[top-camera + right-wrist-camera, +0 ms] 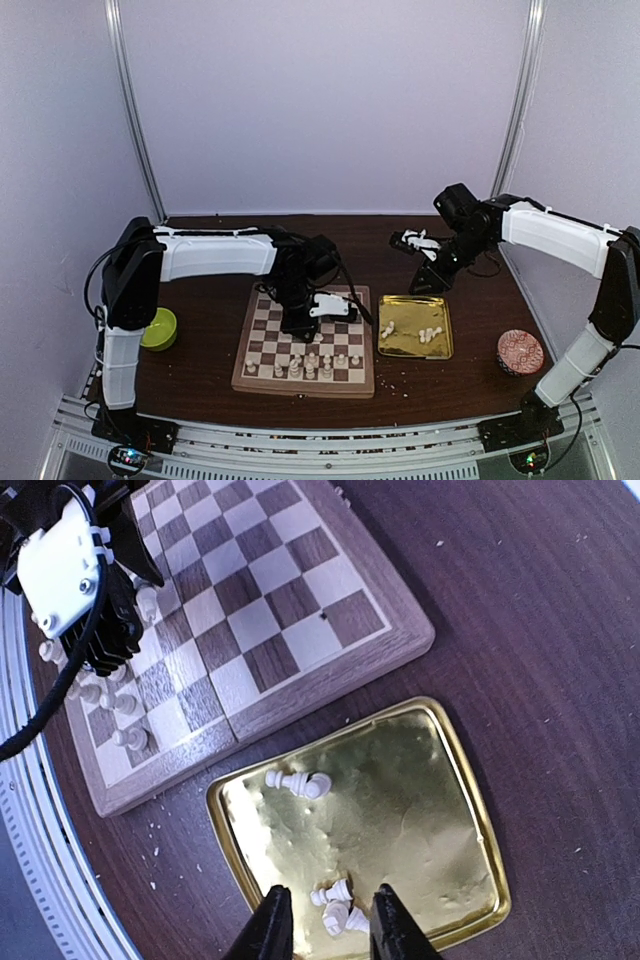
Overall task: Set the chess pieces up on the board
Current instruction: Pick up the knight from the chessboard, then pass from the left arm to the right
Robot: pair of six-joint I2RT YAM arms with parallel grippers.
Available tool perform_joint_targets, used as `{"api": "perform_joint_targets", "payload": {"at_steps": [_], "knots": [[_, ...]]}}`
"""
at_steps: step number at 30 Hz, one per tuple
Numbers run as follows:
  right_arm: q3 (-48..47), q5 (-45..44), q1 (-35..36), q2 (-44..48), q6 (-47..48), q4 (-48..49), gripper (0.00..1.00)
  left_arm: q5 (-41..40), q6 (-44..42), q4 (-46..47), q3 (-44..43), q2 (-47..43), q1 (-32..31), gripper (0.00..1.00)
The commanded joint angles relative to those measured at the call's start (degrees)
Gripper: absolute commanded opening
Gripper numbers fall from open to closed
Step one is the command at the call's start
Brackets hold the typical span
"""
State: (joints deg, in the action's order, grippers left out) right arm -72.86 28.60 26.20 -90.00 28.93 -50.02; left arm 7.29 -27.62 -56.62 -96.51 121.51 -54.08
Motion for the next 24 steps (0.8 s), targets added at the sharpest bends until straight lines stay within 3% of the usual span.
{"api": "perform_joint_targets", "payload": {"at_steps": [1,8,18,24], "knots": [[-5.78,1.44,-1.17,3.38,-3.63,-0.19,0.26,3.52,4.0,4.35,-2.68,-6.88,3.54,0.08],[-15.21,5.18,-1.23,2.7,-10.29,-1.24,0.3,5.2,14.21,17.85,-1.01,-13.99,4.78,0.09],[-33.13,18.61,1.73,-10.05,-17.38,-10.36,0.37,5.45,32.09,48.2,17.33,-25.34,4.47,0.1],[-36.76,20.42,6.88,-14.62,-19.41,-10.37,0.38,6.3,34.03,52.43,19.49,-26.94,3.97,0.13]]}}
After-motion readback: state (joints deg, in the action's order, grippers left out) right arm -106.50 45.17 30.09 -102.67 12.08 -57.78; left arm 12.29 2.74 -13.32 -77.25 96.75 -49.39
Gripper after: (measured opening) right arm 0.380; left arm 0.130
